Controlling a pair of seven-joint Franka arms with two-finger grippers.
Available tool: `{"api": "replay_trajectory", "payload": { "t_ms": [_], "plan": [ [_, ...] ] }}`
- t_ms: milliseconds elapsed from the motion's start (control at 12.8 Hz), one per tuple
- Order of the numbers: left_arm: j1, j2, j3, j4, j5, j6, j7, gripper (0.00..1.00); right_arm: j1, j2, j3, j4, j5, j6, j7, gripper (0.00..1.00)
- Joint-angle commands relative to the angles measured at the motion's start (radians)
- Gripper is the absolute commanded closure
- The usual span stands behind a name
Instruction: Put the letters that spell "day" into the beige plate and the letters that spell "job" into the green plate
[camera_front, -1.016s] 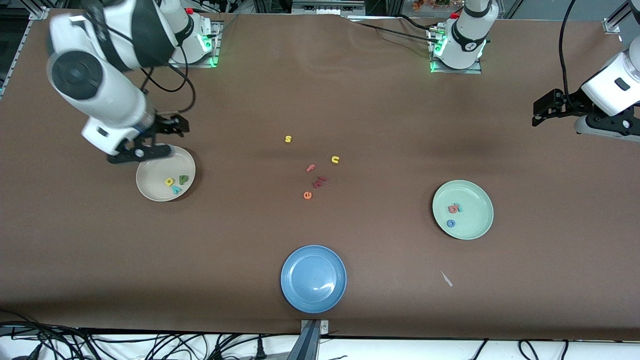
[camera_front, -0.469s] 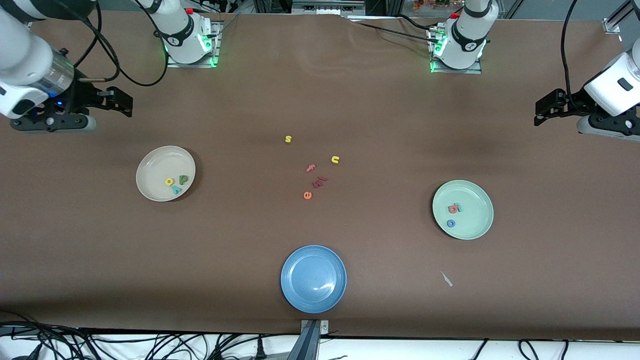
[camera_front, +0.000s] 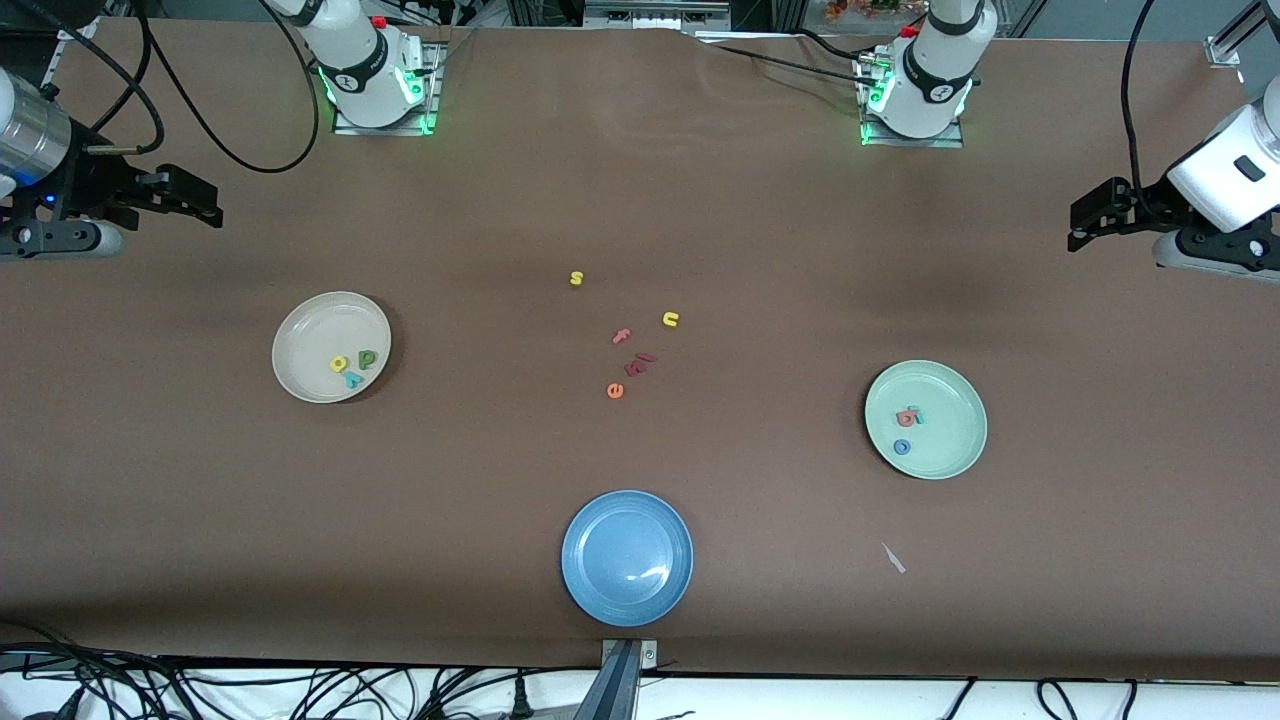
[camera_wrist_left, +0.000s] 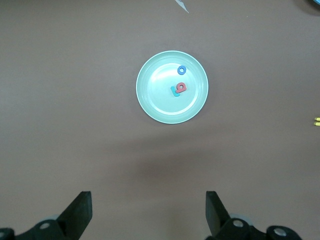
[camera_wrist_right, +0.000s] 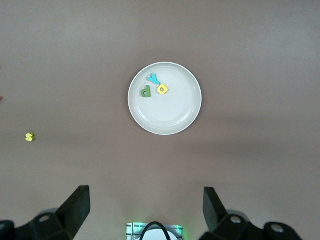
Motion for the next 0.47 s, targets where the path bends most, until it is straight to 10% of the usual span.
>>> {"api": "replay_trajectory", "payload": {
  "t_ms": [0, 391],
  "plan": [
    [0.005, -0.003, -0.006, 0.008, -0.016, -0.014, 0.020, 0.00, -0.019, 0.005, 0.007, 0.019, 0.003, -0.018, -0.015, 0.00],
    [0.005, -0.003, -0.006, 0.008, -0.014, -0.016, 0.020, 0.00, -0.015, 0.023, 0.007, 0.021, 0.005, -0.026, -0.020, 0.00]
  ]
}}
